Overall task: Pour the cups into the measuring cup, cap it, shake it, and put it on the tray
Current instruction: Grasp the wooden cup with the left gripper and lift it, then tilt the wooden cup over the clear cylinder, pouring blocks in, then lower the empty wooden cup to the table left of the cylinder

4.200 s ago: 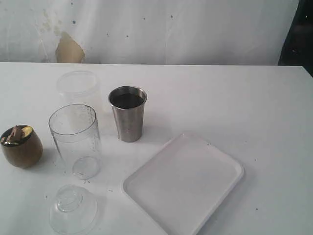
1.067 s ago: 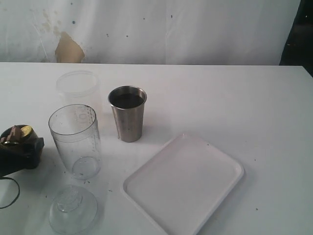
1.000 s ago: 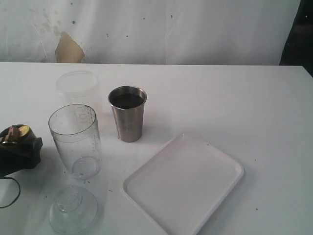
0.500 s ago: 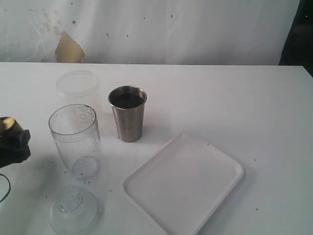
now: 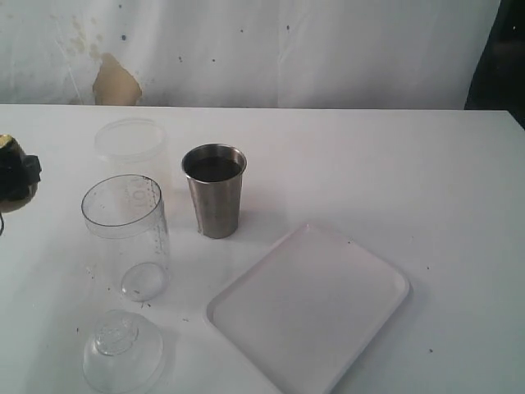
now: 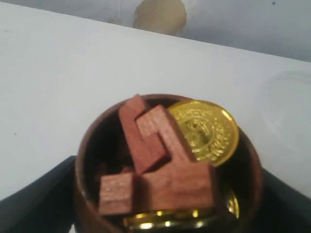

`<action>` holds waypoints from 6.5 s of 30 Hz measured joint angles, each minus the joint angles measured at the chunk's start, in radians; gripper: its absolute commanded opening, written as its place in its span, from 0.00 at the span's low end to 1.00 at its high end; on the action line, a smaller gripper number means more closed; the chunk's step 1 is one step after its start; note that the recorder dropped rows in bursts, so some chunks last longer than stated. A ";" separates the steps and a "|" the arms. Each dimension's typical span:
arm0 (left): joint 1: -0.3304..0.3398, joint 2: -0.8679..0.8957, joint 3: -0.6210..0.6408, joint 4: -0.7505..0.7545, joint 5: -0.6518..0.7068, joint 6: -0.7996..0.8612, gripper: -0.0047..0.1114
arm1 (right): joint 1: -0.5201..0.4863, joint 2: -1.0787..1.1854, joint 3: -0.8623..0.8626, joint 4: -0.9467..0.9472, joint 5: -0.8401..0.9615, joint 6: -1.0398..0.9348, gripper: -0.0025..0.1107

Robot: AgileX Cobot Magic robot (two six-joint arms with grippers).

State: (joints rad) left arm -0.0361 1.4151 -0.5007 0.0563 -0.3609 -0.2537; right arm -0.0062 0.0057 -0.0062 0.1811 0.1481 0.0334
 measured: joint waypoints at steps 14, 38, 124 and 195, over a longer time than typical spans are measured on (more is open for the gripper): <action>-0.036 -0.106 -0.336 0.008 0.677 0.328 0.04 | 0.043 0.000 0.000 0.000 0.000 0.000 0.02; -0.392 -0.229 -0.409 0.430 0.922 0.474 0.04 | 0.045 0.000 0.000 0.000 0.000 0.000 0.02; -0.901 0.102 -0.413 1.409 1.525 0.442 0.04 | 0.045 0.000 0.000 0.004 0.000 -0.002 0.02; 0.134 0.525 0.132 0.357 -0.799 -0.022 0.23 | 0.045 0.000 0.000 0.004 0.000 -0.002 0.02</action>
State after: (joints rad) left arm 0.0980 1.9399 -0.3690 0.4132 -1.1594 -0.2761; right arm 0.0385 0.0057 -0.0062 0.1848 0.1481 0.0312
